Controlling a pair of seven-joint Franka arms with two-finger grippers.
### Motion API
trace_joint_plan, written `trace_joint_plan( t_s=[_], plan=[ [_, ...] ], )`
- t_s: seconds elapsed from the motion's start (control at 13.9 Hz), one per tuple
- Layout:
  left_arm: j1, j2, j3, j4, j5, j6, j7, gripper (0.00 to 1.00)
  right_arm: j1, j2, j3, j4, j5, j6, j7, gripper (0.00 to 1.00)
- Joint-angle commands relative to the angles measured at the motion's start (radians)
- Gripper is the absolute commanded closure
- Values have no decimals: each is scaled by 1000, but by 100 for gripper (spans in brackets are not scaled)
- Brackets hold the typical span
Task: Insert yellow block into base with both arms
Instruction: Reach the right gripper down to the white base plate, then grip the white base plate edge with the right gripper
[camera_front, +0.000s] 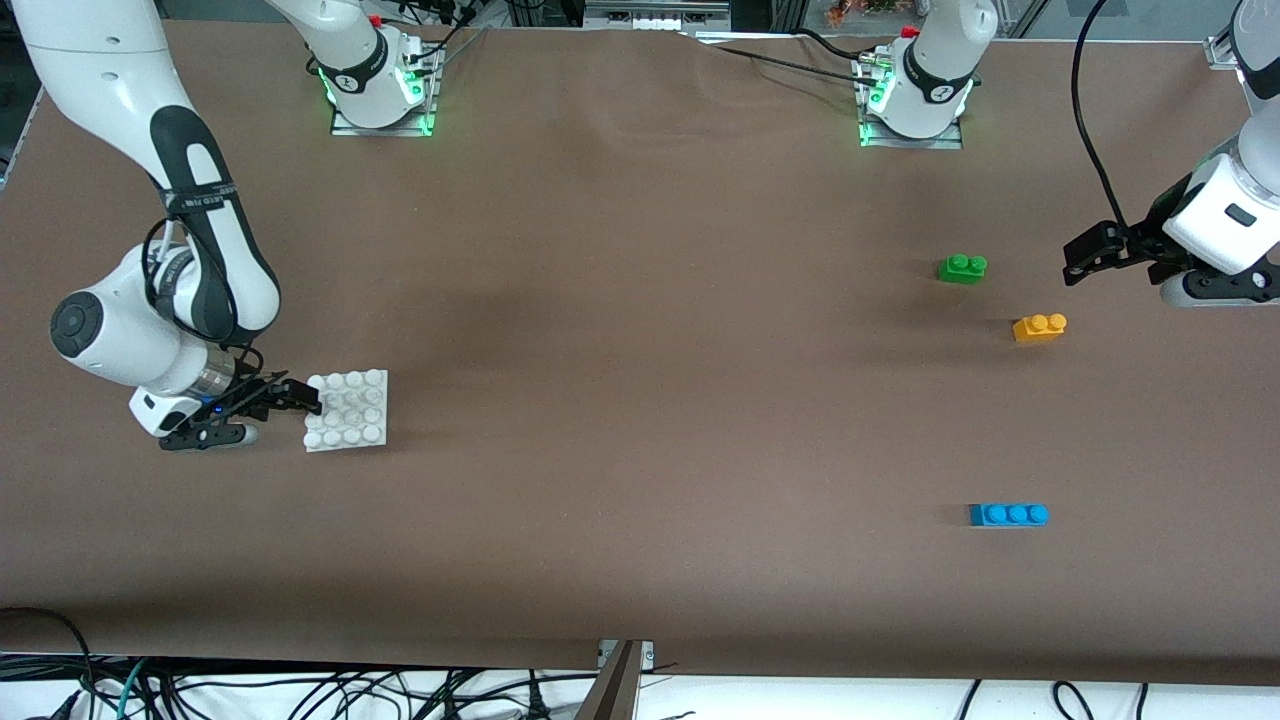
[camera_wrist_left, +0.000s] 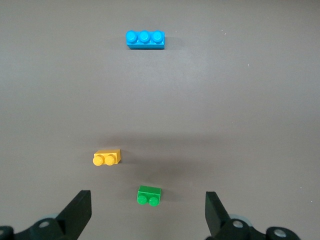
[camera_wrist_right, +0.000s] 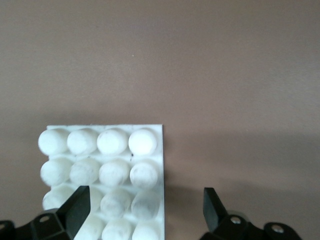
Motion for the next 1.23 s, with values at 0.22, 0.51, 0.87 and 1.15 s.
trace_joint_plan(
  t_s=[0.22,0.51,0.87,1.15],
  plan=[
    [-9,8,10,23,-15,-16,1,0,-4,44,44,13,76,79,-28,0],
    [-9,8,10,23,-15,-16,1,0,-14,55,44,14,77,85,-77,1],
    [-11,8,10,23,-15,-16,1,0,-34,75,44,13,79,115,-130,1],
    [-11,8,10,23,-15,-16,1,0,-29,87,47,11,112,120,-130,1]
  ],
)
